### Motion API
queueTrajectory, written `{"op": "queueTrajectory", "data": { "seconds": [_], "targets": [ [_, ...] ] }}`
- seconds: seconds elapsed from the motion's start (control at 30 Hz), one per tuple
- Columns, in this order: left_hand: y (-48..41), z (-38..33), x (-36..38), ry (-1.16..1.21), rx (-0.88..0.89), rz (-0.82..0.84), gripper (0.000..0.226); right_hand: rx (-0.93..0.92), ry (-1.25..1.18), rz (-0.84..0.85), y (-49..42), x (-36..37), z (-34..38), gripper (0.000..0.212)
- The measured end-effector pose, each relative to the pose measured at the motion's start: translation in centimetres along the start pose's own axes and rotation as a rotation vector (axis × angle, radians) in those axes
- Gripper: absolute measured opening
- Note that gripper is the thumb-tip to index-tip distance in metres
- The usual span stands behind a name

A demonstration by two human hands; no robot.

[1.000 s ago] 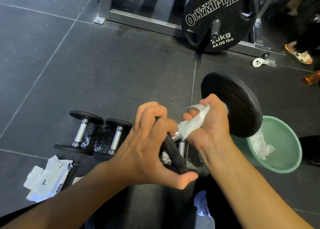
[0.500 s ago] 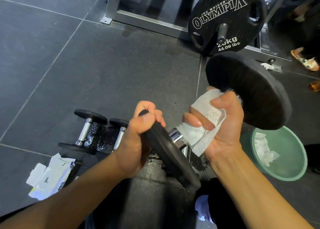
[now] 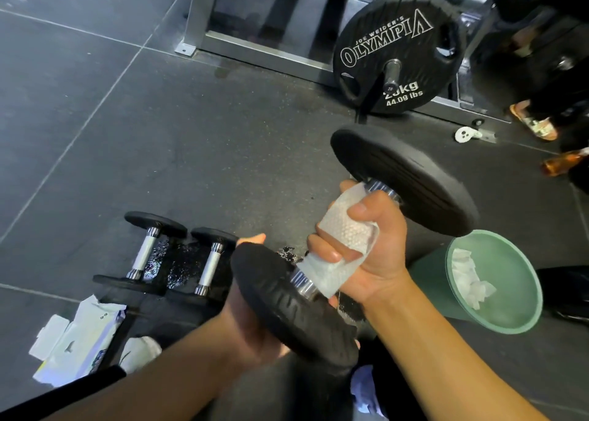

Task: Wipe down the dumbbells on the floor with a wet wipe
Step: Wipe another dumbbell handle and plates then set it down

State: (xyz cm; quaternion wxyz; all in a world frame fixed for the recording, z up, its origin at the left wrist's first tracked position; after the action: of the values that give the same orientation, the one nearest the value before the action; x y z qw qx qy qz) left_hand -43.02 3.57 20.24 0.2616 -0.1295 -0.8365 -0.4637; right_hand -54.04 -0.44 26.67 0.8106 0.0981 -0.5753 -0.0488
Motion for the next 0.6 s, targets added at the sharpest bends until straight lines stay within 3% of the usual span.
{"op": "queueTrajectory", "data": {
  "seconds": [0.03,0.13,0.2,0.27,0.33,0.4,0.47,0.53,0.6],
  "targets": [
    [-0.5,-0.6,-0.1,-0.021,0.026,0.006,0.027,-0.032,0.028,-0.067,0.0,-0.5,0.2,0.021],
    [-0.3,-3.0,1.2,0.049,0.096,0.113,0.051,0.004,-0.029,-0.283,0.0,-1.7,0.6,0.023],
    [-0.8,-4.7,1.1,-0.183,0.309,0.149,0.047,-0.016,-0.054,-0.418,0.1,-3.0,1.0,0.023],
    [0.7,-6.8,2.2,-0.714,0.720,0.166,0.039,-0.075,-0.045,-0.498,0.2,-3.8,0.9,0.021],
    [2.5,-7.6,3.4,-1.194,1.184,0.141,0.060,-0.120,-0.039,-0.563,0.1,-4.8,0.5,0.020],
    [4.2,-6.3,4.3,-1.525,1.610,0.146,0.070,-0.100,-0.048,-0.621,0.1,-5.7,-0.1,0.023],
    [4.9,-4.4,4.9,-1.715,1.897,0.154,0.063,-0.013,-0.073,-0.653,0.1,-6.3,-1.0,0.025],
    [5.0,-4.0,5.0,-1.709,1.975,0.181,0.059,0.025,-0.100,-0.669,0.2,-6.4,-1.7,0.029],
    [4.5,-5.6,4.8,-1.595,1.818,0.160,0.064,-0.029,-0.117,-0.672,0.2,-6.4,-1.8,0.031]
  ]
}}
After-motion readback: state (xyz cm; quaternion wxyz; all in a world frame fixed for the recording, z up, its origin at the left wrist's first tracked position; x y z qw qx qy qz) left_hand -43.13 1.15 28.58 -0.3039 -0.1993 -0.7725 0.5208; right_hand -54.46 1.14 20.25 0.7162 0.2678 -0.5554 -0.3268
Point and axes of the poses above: each hand's wrist, its own y-axis away from the middle knuckle, its own x-axis out of the palm, z = x × y, the point moved 7 cm from there along -y, towards the middle knuckle, and after that the axes turned 8 degrees about -y, right-handed, at the moved point
